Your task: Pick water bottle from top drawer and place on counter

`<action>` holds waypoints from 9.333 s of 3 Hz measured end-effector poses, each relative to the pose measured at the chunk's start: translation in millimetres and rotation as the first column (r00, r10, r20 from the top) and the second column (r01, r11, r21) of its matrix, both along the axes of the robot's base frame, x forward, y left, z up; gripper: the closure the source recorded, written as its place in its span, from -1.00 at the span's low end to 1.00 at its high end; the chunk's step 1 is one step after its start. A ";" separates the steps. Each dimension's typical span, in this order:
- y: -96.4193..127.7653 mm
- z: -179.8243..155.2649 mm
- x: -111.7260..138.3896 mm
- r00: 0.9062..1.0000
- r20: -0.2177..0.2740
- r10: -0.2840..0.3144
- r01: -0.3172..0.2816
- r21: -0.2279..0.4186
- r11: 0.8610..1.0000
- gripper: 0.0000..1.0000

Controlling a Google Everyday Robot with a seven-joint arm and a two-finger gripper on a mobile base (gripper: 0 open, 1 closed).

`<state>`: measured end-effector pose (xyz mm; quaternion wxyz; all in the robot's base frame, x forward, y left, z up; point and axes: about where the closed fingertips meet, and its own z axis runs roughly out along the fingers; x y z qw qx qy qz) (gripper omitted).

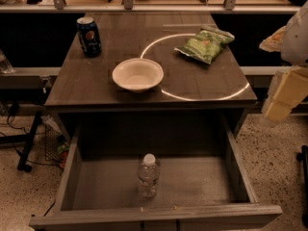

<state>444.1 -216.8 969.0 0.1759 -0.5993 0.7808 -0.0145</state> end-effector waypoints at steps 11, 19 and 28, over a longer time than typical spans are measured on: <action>219.3 -248.0 -34.6 0.968 -0.190 0.165 0.037 0.757 0.652 0.26; 105.4 5.8 58.3 0.976 0.208 -0.068 -0.105 0.717 0.689 1.00; 47.2 -31.9 224.2 0.970 -0.054 -0.237 0.210 0.675 0.707 -0.14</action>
Offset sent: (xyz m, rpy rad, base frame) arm -0.0031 0.1004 -0.1521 0.3440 0.2503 0.0815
